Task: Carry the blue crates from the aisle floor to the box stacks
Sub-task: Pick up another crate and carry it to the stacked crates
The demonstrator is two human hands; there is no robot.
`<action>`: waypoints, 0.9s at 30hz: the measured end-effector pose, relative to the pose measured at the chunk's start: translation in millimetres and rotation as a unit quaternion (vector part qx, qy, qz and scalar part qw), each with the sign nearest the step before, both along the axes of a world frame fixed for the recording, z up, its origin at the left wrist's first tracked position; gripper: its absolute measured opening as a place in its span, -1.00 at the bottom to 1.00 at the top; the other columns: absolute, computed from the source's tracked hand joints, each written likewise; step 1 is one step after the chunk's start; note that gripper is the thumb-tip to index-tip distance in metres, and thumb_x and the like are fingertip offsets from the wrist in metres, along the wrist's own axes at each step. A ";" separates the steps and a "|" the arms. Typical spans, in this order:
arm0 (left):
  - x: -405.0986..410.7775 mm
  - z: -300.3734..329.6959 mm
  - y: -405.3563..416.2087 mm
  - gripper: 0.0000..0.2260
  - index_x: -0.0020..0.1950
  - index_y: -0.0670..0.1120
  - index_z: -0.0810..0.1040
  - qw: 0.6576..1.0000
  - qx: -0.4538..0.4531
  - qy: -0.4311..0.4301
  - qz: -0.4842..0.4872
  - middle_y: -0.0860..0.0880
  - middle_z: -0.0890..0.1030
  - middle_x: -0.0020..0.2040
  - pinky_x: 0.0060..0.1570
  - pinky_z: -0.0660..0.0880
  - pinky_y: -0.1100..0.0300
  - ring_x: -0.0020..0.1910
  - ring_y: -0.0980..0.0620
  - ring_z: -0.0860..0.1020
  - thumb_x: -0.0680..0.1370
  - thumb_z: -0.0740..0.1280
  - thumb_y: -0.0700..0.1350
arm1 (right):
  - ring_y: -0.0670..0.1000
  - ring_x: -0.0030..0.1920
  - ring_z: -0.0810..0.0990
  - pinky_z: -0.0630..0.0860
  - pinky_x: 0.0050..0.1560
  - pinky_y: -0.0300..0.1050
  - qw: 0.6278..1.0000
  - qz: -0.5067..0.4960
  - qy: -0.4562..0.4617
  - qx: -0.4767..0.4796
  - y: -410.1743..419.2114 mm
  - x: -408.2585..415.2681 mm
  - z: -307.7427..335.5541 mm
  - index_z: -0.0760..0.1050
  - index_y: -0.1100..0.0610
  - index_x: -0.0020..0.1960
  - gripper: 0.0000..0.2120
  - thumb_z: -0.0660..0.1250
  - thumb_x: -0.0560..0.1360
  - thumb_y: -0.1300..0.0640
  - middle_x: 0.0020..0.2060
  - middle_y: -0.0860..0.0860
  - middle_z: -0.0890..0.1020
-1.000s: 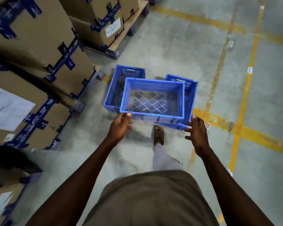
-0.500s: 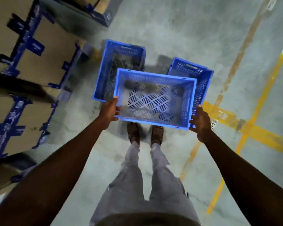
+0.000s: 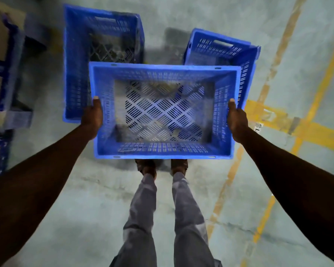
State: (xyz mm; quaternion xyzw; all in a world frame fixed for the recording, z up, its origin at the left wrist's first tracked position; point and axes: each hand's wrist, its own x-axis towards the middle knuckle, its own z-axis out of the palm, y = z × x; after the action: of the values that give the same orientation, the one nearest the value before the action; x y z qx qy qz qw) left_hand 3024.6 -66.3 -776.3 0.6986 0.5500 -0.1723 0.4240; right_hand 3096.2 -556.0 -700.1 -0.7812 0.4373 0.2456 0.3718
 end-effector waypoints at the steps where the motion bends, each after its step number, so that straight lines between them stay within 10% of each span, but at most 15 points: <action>1: 0.6 -1.5 0.0 0.13 0.21 -0.26 0.58 1.000 -0.015 0.006 0.010 -0.32 0.62 0.17 0.16 0.54 -0.22 0.16 -0.34 0.58 0.16 0.07 0.70 | 0.15 -0.04 0.57 0.44 0.02 -0.07 1.000 -0.019 0.000 -0.010 1.7 0.5 -3.9 0.57 0.11 0.05 0.00 -0.01 0.21 -0.75 -0.03 0.18 0.60; 6: 17.5 64.0 -41.2 -0.56 -0.26 0.00 0.43 0.995 -0.071 -0.065 0.022 0.07 0.45 -0.52 -0.55 0.29 0.22 -0.58 0.08 0.38 0.61 0.12 0.30 | 0.25 0.26 0.57 0.45 0.31 0.04 0.998 -0.033 -0.011 -0.048 14.0 6.8 2.6 0.57 0.21 0.30 -0.12 0.01 0.50 -0.52 0.26 0.25 0.60; 11: 27.4 78.2 -39.9 -0.42 -0.26 -0.05 0.40 0.985 -0.163 -0.032 0.043 0.02 0.45 -0.53 -0.56 0.29 0.32 -0.60 0.06 0.38 0.57 -0.01 0.42 | 0.05 -0.51 0.46 0.35 -0.48 -0.19 0.991 -0.075 -0.022 0.106 4.9 18.4 -2.2 0.42 0.10 -0.19 -0.39 0.09 0.54 -0.46 -0.39 0.10 0.50; 18: 20.6 135.0 -33.7 -0.38 -0.33 -0.04 0.39 0.987 -0.155 -0.021 0.024 0.00 0.37 -0.53 -0.56 0.27 0.22 -0.58 0.02 0.32 0.52 0.00 0.48 | 0.04 -0.54 0.41 0.34 -0.46 -0.10 0.987 -0.047 -0.009 0.155 -2.5 25.6 47.8 0.42 0.08 -0.23 -0.38 0.06 0.53 -0.47 -0.44 0.05 0.45; 27: -51.9 340.0 -10.6 -0.42 -0.32 -0.01 0.38 0.977 -0.177 -0.099 0.069 0.00 0.35 -0.51 -0.57 0.32 0.26 -0.55 0.02 0.33 0.48 0.10 0.49 | 0.07 -0.49 0.46 0.41 -0.44 -0.14 0.972 -0.005 -0.069 0.226 16.8 -10.8 282.8 0.41 0.08 -0.21 -0.45 0.13 0.56 -0.41 -0.47 0.04 0.46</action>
State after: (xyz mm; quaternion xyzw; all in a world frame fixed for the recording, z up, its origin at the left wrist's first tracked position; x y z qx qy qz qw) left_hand 2972.7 -76.9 -436.3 0.5867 0.5127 -0.1675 0.6041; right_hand 3085.5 -539.2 -417.3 -0.6897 0.3474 0.2821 0.5693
